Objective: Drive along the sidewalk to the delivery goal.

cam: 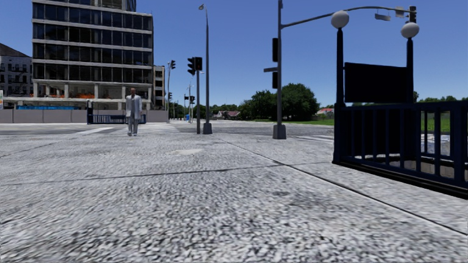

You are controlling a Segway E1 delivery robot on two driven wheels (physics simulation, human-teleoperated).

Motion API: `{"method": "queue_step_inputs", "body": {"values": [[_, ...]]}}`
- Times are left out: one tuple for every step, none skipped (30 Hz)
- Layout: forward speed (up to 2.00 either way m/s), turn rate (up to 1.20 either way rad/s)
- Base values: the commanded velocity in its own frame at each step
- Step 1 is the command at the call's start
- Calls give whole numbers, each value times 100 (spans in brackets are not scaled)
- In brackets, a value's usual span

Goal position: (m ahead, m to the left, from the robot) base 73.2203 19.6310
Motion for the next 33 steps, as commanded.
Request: {"method": "queue_step_inputs", "body": {"values": [[200, 0], [200, 0], [200, 0], [200, 0], [200, 0], [200, 0], [200, 0], [200, 0], [200, 0], [200, 0], [200, 4], [200, 9], [200, 11], [200, 11], [200, 11], [200, 12], [200, 12], [200, 12], [200, 12], [200, 12], [200, 13], [200, 13], [200, 13], [200, 13], [200, 13], [200, 13], [200, 13], [200, 13], [200, 13], [200, 16], [200, 18], [200, 21], [200, 21]]}}
